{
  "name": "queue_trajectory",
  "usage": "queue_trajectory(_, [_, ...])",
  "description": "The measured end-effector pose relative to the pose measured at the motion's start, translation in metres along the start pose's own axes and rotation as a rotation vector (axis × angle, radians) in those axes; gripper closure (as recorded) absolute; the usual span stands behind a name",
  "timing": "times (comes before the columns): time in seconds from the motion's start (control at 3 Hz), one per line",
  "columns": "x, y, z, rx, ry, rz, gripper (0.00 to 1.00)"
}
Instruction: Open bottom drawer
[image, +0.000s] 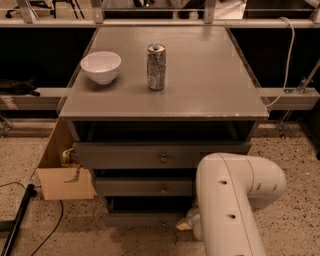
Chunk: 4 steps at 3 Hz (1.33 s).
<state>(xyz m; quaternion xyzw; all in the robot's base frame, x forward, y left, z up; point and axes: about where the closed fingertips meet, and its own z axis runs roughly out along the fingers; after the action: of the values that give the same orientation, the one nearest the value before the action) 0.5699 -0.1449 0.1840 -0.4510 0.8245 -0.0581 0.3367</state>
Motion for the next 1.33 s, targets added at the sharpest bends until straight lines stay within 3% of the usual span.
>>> queue_trajectory(1.0, [0.000, -0.003, 0.007, 0.011, 0.034, 0.001, 0.00])
queue_trajectory(1.33, [0.022, 0.006, 0.002, -0.001, 0.059, 0.050, 0.00])
